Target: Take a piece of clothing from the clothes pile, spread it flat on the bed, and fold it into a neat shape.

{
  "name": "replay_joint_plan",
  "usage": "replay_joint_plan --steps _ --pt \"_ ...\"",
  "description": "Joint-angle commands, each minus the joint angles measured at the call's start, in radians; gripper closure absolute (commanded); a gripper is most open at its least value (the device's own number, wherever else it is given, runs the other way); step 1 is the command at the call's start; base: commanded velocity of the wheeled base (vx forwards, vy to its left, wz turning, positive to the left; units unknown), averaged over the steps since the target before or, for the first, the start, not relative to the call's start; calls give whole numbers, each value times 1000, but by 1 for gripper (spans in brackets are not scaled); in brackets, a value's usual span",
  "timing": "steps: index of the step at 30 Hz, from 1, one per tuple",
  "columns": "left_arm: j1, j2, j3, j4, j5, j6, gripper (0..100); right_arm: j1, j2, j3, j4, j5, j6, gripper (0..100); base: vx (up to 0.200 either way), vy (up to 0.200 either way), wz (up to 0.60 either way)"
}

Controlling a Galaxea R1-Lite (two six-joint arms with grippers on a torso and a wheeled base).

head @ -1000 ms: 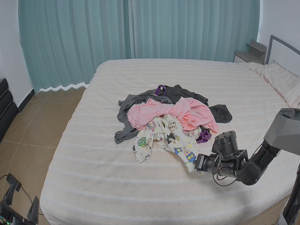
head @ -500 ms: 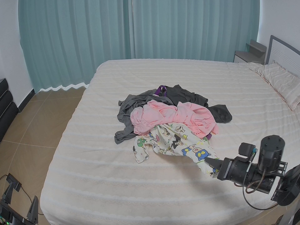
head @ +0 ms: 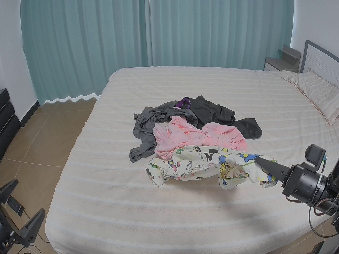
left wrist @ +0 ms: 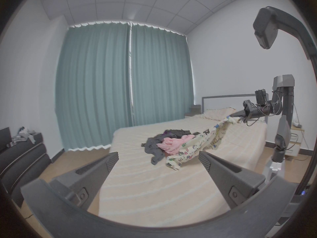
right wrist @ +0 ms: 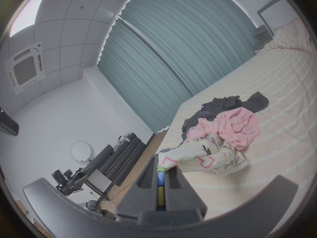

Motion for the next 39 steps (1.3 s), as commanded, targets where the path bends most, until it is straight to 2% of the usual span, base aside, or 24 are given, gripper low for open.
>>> replay_joint_plan --steps 1,3,6,9,12,13,14,15,17,21,30,39 --pt "-235 780 -78 -268 -154 -20 0 -141 -148 -92 5 102 -13 100 0 0 0" --pt "-261 905 -77 -396 -154 -72 0 -153 -135 -92 20 118 -18 100 0 0 0" --pt "-355 1085 -69 -531 -134 -134 0 -155 -132 -95 32 128 -24 100 0 0 0" --pt "-424 1272 -71 -635 -67 -147 0 -156 -128 -115 29 139 -24 100 0 0 0" --pt "-450 1341 -71 -704 -44 -155 0 -156 -132 -149 28 139 -22 100 0 0 0" --pt "-488 1439 -69 -845 -19 -200 0 -156 -137 -213 31 141 -19 100 0 0 0" --pt "-491 1444 -69 -851 -18 -204 0 -156 -137 -215 32 141 -19 100 0 0 0" --pt "-527 1482 -69 -919 -6 -282 0 -149 -129 -221 35 141 -30 100 0 0 0" --pt "-570 1507 -75 -969 10 -378 0 -147 -120 -253 34 142 -46 100 0 0 0" --pt "-630 1566 -86 -1020 33 -434 0 -147 -63 -282 49 151 -58 100 0 0 0" --pt "-639 1749 -157 -1129 142 -443 0 -149 -9 -301 40 144 -56 100 0 0 0" --pt "-691 1787 -154 -1147 143 -462 0 -153 9 -304 42 144 -56 100 0 0 0"
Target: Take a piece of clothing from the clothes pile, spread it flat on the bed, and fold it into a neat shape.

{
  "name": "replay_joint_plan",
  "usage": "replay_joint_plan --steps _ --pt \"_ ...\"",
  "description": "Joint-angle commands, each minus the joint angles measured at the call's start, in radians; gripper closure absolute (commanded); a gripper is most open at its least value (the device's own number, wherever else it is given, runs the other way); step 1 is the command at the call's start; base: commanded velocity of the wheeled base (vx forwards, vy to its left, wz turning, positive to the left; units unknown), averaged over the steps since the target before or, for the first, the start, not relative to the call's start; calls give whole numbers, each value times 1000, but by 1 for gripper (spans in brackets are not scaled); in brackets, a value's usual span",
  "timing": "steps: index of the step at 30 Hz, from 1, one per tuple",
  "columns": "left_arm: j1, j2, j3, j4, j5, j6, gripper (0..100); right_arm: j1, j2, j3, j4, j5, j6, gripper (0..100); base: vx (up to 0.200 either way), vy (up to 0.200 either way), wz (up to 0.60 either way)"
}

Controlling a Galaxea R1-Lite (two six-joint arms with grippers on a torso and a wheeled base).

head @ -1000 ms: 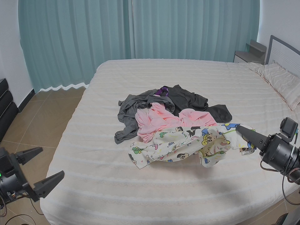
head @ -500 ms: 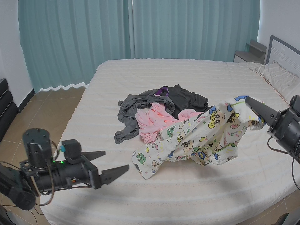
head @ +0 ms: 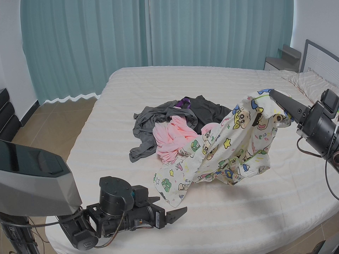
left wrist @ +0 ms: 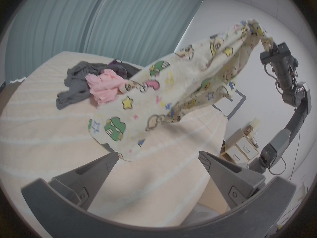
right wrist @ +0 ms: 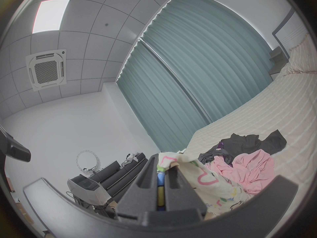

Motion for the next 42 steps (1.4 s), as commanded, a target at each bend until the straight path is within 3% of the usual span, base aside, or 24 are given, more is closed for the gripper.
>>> replay_joint_plan --steps 1,5,9,11,19,26,42 --pt "-29 65 -14 -1 2 -5 0 -2 27 -7 0 0 -1 100 0 0 0" --pt "-28 108 -69 -3 35 -9 0 -2 24 -8 0 0 -1 100 0 0 0" --pt "-51 177 -180 -1 150 -137 0 -5 25 -56 9 -4 1 100 0 0 0" --pt "-56 203 -209 -1 171 -148 0 -2 28 -56 9 -7 -1 100 0 0 0" --pt "-51 292 -296 -1 206 -149 0 10 42 -61 7 -9 -1 100 0 0 0" --pt "-48 366 -408 -1 341 -148 0 39 48 -82 7 -15 -1 100 0 0 0" --pt "-11 432 -481 -27 424 -154 0 38 57 -77 -2 -21 1 100 0 0 0"
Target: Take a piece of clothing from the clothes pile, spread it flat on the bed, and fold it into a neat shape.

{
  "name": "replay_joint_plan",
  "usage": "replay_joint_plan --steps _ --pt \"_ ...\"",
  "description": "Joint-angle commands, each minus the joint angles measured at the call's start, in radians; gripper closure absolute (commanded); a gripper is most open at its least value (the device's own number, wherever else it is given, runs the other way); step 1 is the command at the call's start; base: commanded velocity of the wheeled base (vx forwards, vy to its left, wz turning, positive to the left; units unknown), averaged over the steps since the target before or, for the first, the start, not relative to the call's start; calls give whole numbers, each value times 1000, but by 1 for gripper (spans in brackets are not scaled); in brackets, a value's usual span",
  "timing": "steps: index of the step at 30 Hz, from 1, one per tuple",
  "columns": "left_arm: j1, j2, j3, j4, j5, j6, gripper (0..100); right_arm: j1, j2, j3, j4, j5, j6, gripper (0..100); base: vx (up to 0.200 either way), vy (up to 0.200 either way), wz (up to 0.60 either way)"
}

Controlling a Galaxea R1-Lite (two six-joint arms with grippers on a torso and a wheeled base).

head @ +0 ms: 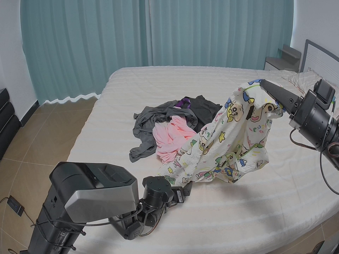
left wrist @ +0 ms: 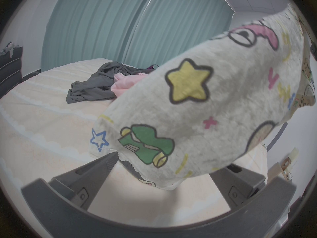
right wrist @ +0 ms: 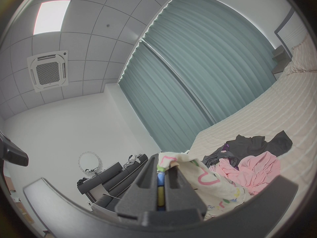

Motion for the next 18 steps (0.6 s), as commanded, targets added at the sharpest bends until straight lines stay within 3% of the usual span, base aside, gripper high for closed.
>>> replay_joint_plan --steps 1,3,4,14,18 --pt "7 23 -16 -18 4 -2 0 0 0 3 -1 0 0 100 0 0 0" --pt "8 29 -16 -30 7 0 0 0 0 7 -1 0 0 100 0 0 0" --pt "8 29 -12 -35 9 0 100 -3 0 9 -1 0 0 100 0 0 0" --pt "15 -1 101 -81 19 1 100 -19 -3 17 4 -1 3 100 0 0 0" --pt "56 -35 193 -202 64 3 100 -59 -11 67 5 0 5 100 0 0 0"
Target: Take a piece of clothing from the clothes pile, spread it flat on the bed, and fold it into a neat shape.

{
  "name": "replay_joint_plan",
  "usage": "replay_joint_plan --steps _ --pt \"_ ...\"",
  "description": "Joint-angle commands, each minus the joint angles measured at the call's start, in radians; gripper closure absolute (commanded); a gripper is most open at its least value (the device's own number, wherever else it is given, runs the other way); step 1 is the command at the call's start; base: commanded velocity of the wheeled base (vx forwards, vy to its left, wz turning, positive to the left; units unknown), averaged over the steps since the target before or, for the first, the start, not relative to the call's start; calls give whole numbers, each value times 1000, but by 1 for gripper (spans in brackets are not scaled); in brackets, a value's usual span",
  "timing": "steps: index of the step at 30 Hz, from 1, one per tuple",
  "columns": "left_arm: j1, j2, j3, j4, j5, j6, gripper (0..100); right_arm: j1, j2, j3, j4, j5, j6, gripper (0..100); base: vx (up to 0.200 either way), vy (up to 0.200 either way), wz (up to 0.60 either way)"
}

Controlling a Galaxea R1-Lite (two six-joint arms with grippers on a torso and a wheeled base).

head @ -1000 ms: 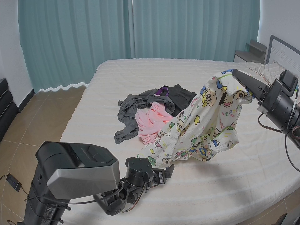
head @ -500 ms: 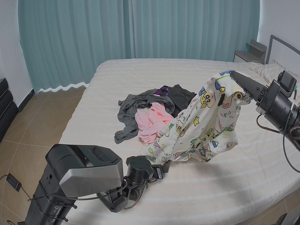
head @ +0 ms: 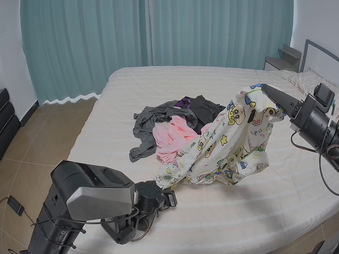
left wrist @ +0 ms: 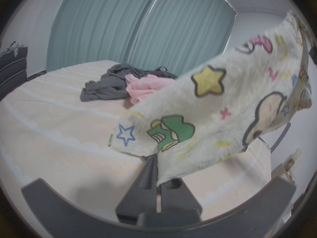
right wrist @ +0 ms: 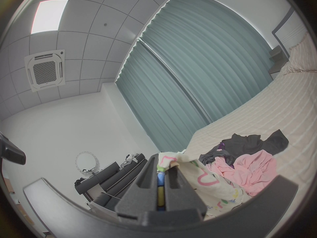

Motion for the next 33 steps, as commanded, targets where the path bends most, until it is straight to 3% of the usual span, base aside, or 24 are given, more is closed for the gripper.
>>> replay_joint_plan --steps 1,4,8,20,23,28,33 --pt "48 -64 102 -115 50 -3 100 -47 -9 65 -3 3 4 100 0 0 0" --pt "79 -109 138 -129 60 -10 100 -65 -9 96 -5 3 5 100 0 0 0" --pt "145 -311 217 -129 59 -107 100 -97 -3 166 -5 3 8 100 0 0 0" --pt "180 -689 284 -111 60 -76 100 -134 14 123 -6 -48 43 100 0 0 0" --pt "188 -788 221 -39 62 -23 100 -130 -9 -9 11 -74 42 100 0 0 0" --pt "180 -966 91 167 62 -15 100 -124 -75 -167 46 -94 42 100 0 0 0" --pt "180 -1058 23 310 54 -14 100 -87 -133 -160 71 -88 48 100 0 0 0"
